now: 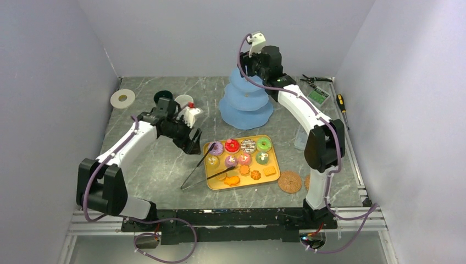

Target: Serve the afternoon tea

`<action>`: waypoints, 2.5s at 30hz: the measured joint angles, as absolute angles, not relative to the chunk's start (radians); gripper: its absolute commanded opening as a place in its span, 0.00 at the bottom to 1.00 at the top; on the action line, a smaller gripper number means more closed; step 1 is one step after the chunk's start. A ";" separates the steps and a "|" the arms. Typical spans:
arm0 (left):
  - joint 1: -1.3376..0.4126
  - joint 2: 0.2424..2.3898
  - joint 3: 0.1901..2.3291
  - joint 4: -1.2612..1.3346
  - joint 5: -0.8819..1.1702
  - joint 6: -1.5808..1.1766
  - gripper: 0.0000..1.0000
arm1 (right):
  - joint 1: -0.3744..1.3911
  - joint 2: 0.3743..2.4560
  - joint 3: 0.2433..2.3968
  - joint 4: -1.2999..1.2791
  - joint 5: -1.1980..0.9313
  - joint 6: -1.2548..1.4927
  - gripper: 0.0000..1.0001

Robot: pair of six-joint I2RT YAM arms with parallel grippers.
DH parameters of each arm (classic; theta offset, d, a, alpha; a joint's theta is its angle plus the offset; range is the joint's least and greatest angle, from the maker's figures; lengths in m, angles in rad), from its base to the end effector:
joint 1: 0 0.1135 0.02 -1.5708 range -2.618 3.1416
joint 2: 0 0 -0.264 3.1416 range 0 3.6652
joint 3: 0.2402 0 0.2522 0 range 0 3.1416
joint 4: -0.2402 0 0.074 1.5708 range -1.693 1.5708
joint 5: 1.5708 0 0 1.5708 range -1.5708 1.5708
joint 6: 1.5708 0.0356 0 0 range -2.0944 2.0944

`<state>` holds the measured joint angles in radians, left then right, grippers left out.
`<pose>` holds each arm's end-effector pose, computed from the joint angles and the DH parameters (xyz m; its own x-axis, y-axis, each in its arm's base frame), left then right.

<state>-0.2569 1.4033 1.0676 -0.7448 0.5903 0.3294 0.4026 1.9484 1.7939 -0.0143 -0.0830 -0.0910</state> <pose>0.2617 -0.0892 0.2584 -0.6571 0.4505 -0.6044 0.7156 0.6248 -0.3123 0.4373 0.1894 0.3621 -0.1116 -0.1460 -0.9830 -0.4778 0.8752 -0.0757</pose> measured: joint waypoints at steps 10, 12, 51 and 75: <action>-0.443 1.500 1.055 -0.709 0.481 0.316 0.75 | 0.413 1.676 1.581 -0.079 0.004 0.015 1.00; -0.482 1.525 1.053 -0.698 0.455 0.312 0.68 | 0.417 1.596 1.505 -0.082 0.027 0.038 1.00; -0.556 1.417 1.227 -0.776 0.304 0.241 0.03 | 0.753 1.123 1.205 -0.295 0.261 0.205 1.00; -0.361 1.070 1.478 -0.643 0.834 -0.156 0.03 | 0.768 1.050 1.159 -0.081 -0.197 0.335 1.00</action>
<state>-0.3607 1.0698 1.4780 -0.6430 0.8337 -0.1558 0.7677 1.0504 1.1595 -0.0807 -0.1967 0.3347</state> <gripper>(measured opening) 0.077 0.994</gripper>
